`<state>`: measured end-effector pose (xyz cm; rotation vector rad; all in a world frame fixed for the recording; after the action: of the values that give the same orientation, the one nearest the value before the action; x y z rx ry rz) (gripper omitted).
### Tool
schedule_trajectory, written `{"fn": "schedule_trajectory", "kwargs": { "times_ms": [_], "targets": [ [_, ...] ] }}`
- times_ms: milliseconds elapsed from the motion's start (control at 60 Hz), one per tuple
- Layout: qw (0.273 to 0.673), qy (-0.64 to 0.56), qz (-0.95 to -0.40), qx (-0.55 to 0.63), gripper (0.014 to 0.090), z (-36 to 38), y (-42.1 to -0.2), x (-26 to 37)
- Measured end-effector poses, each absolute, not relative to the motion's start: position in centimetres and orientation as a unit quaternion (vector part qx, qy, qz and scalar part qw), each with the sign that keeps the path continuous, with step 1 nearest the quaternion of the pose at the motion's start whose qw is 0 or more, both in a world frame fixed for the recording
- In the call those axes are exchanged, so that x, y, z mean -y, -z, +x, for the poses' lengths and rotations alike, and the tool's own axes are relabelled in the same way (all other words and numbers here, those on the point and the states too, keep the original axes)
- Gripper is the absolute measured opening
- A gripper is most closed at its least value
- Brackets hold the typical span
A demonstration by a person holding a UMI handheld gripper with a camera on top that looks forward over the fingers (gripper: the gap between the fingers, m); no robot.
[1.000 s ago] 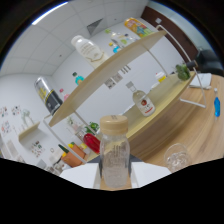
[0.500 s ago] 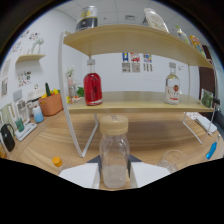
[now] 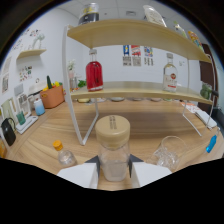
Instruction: Make me a cup of Mount Fuji.
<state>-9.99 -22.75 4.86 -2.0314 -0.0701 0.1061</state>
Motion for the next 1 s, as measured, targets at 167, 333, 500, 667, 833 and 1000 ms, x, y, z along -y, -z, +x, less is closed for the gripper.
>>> {"fn": "schedule_trajectory", "kwargs": {
  "times_ms": [167,333,500,667,833,1000],
  "targets": [
    [0.493,-0.054,-0.868,0.029,0.0868,-9.9,-5.5,24.6],
    [0.498,-0.046,-0.865,0.027,0.085,-8.1,-10.0,27.4],
    [0.496,-0.038,-0.868,0.012,0.0854,-5.0,-14.2,30.2],
    [0.481,-0.024,-0.876,-0.007,0.0849,-1.5,-16.9,31.3],
    [0.497,-0.007,-0.868,-0.002,0.0853,0.7,-23.5,29.9],
    [0.574,-0.024,-0.818,0.018,0.0854,0.2,-33.5,26.0]
  ]
}}
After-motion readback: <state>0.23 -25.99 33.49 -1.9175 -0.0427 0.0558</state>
